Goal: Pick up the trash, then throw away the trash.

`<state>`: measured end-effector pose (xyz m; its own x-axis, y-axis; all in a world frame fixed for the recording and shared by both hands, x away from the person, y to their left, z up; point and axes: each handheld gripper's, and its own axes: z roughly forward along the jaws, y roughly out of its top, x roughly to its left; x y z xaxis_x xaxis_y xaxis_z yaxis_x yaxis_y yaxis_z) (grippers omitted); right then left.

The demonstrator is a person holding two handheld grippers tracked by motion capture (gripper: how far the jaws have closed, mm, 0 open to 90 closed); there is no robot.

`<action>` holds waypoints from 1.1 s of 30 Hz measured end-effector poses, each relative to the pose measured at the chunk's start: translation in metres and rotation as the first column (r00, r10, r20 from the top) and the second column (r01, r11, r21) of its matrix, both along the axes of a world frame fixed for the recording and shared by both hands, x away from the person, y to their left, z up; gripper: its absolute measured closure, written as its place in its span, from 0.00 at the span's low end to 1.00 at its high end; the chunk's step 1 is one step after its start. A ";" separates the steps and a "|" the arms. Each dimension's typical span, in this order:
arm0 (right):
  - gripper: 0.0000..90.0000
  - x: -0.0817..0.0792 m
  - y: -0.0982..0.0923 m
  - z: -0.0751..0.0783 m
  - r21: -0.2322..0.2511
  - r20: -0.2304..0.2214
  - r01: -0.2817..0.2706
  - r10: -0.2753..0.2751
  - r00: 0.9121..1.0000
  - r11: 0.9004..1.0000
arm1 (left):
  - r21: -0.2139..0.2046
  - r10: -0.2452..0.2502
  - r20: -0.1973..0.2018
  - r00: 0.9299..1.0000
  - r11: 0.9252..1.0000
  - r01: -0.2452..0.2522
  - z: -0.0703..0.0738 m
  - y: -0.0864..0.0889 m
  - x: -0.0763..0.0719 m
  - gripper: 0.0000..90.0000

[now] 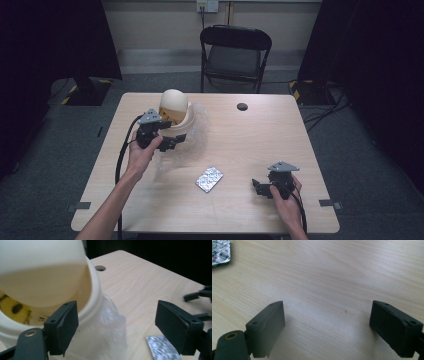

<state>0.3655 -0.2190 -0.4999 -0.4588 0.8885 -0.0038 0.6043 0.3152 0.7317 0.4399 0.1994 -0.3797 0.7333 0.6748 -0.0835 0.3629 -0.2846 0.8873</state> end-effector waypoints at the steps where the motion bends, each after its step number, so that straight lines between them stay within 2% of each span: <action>1: 0.13 0.000 0.000 0.000 0.000 0.000 0.000 0.000 1.000 1.000 | 0.001 -0.005 0.002 1.000 1.000 0.005 -0.001 0.001 -0.005 0.20; 2: 0.13 0.000 0.000 0.000 0.000 0.000 0.000 0.000 1.000 1.000 | 0.001 -0.005 0.002 1.000 1.000 0.005 -0.001 0.001 -0.005 0.20; 3: 0.13 0.000 0.000 0.000 0.000 0.000 0.000 0.000 1.000 1.000 | -0.013 -0.012 0.007 1.000 1.000 0.012 -0.004 0.002 -0.014 0.20; 5: 0.13 0.000 0.000 0.000 -0.002 0.000 0.000 0.000 1.000 1.000 | -0.007 -0.010 0.022 1.000 1.000 0.010 -0.008 0.001 -0.026 0.19; 7: 0.13 0.000 0.000 0.000 0.000 0.000 0.000 0.000 1.000 1.000 | 0.015 -0.015 0.022 1.000 1.000 0.015 -0.012 0.000 -0.034 0.19; 10: 0.13 0.000 0.000 0.000 0.000 0.000 0.000 0.000 1.000 1.000 | 0.012 -0.023 0.022 1.000 1.000 0.022 -0.018 -0.001 -0.042 0.19; 12: 0.13 0.000 0.000 0.000 0.000 0.000 0.000 0.000 1.000 1.000 | 0.026 -0.040 0.008 0.999 0.999 0.039 -0.031 -0.006 -0.052 0.19; 14: 0.13 0.000 0.000 0.000 0.000 0.000 0.000 0.000 1.000 1.000 | 0.061 -0.052 0.001 0.999 0.997 0.052 -0.040 -0.012 -0.059 0.20; 16: 0.13 0.000 0.000 0.000 -0.002 0.000 0.001 -0.001 1.000 1.000 | 0.065 -0.059 -0.009 0.998 0.996 0.060 -0.045 -0.016 -0.063 0.20; 17: 0.13 0.000 0.000 0.000 0.000 0.000 0.000 0.000 1.000 1.000 | 0.076 -0.075 -0.022 0.997 0.994 0.077 -0.055 -0.022 -0.069 0.20; 19: 0.13 0.000 0.000 0.000 0.000 0.000 0.000 0.000 1.000 1.000 | 0.098 -0.089 -0.028 0.996 0.991 0.091 -0.065 -0.028 -0.073 0.20; 21: 0.13 0.000 0.000 0.000 0.000 0.000 0.000 0.000 1.000 1.000 | 0.116 -0.090 -0.047 0.995 0.989 0.095 -0.073 -0.034 -0.074 0.20; 22: 0.13 0.000 0.000 0.000 0.000 0.000 0.000 0.000 1.000 1.000 | 0.116 -0.090 -0.047 0.995 0.989 0.095 -0.073 -0.034 -0.074 0.20; 24: 0.13 0.000 0.000 0.000 -0.001 0.000 0.000 0.000 1.000 1.000 | 0.116 -0.112 -0.082 0.990 0.986 0.121 -0.083 -0.043 -0.075 0.20; 25: 0.13 0.000 0.000 0.000 0.000 0.000 0.000 0.000 1.000 1.000 | 0.130 -0.114 -0.080 0.990 0.984 0.124 -0.085 -0.046 -0.075 0.20; 27: 0.13 0.000 0.000 0.000 0.000 0.000 0.000 0.000 1.000 1.000 | 0.131 -0.121 -0.099 0.988 0.982 0.134 -0.090 -0.053 -0.075 0.21; 29: 0.13 0.000 0.000 0.000 0.000 0.000 0.000 0.000 1.000 1.000 | 0.129 -0.126 -0.103 0.987 0.982 0.139 -0.092 -0.056 -0.074 0.21; 32: 0.13 0.000 0.000 0.000 0.000 0.000 0.000 0.000 1.000 1.000 | 0.144 -0.133 -0.123 0.983 0.978 0.150 -0.099 -0.069 -0.071 0.21; 33: 0.13 0.000 0.000 0.000 0.000 0.000 0.000 0.000 1.000 1.000 | 0.135 -0.142 -0.125 0.982 0.978 0.158 -0.102 -0.072 -0.070 0.21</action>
